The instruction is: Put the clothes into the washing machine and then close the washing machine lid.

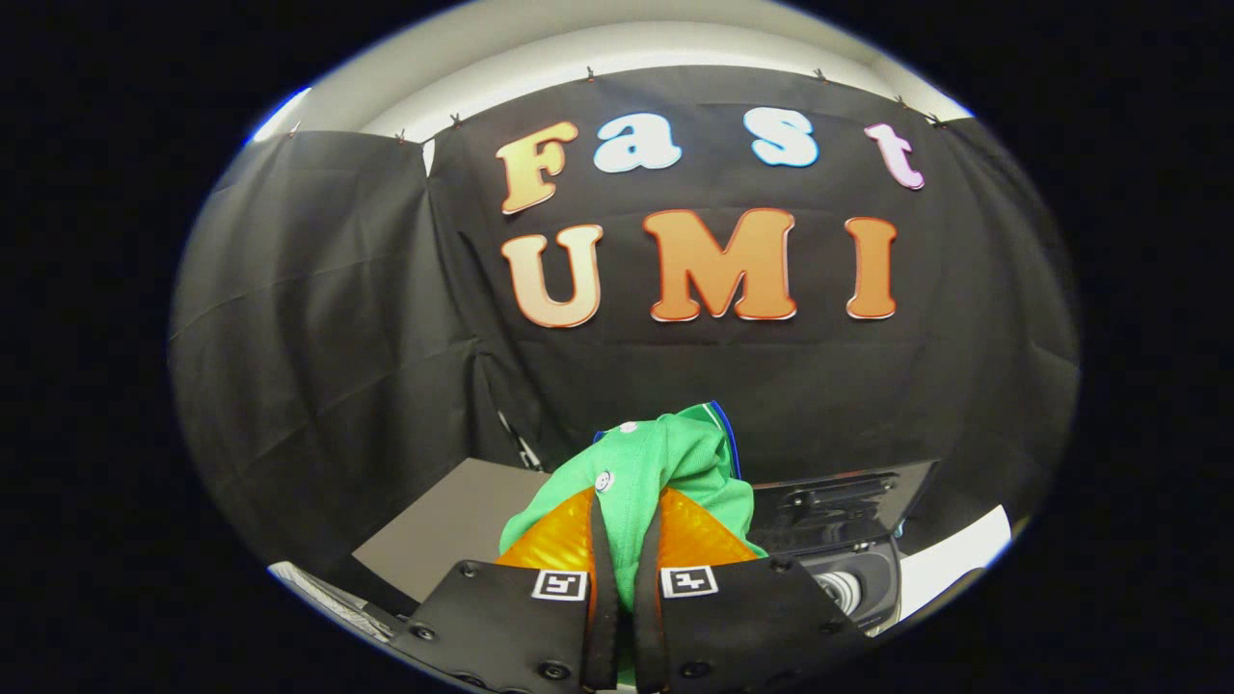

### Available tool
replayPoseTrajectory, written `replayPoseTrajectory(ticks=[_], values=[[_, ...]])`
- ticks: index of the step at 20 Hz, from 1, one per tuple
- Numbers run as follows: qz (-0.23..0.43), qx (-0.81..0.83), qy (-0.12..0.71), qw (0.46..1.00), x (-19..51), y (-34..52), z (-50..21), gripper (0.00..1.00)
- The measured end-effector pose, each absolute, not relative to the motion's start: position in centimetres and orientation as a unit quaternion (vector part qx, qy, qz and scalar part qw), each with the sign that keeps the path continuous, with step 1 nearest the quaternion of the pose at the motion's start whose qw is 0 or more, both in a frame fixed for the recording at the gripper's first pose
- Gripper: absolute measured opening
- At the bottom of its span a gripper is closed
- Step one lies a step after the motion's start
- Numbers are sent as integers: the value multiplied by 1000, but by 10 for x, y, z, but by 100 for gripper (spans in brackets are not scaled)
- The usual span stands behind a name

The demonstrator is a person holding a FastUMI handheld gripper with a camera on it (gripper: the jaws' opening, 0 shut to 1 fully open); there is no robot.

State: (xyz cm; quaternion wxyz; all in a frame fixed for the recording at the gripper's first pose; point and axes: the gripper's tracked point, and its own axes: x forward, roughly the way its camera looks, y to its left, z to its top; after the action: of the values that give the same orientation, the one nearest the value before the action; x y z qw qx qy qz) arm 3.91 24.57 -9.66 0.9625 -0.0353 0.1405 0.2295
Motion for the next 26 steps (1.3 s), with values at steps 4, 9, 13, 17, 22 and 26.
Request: replayPoseTrajectory(ticks=[4, 9, 13, 17, 22, 26], values=[[184, -24, 128, 974, 50, 190, -83, 14], [131, -11, 126, 983, 63, 118, -80, 14], [104, -6, 125, 987, 73, 72, -80, 14], [94, -6, 143, 985, 85, 38, -97, 14], [94, -11, 166, 982, 105, 6, -122, 15], [103, -13, 196, 975, 118, -8, -155, 14]])
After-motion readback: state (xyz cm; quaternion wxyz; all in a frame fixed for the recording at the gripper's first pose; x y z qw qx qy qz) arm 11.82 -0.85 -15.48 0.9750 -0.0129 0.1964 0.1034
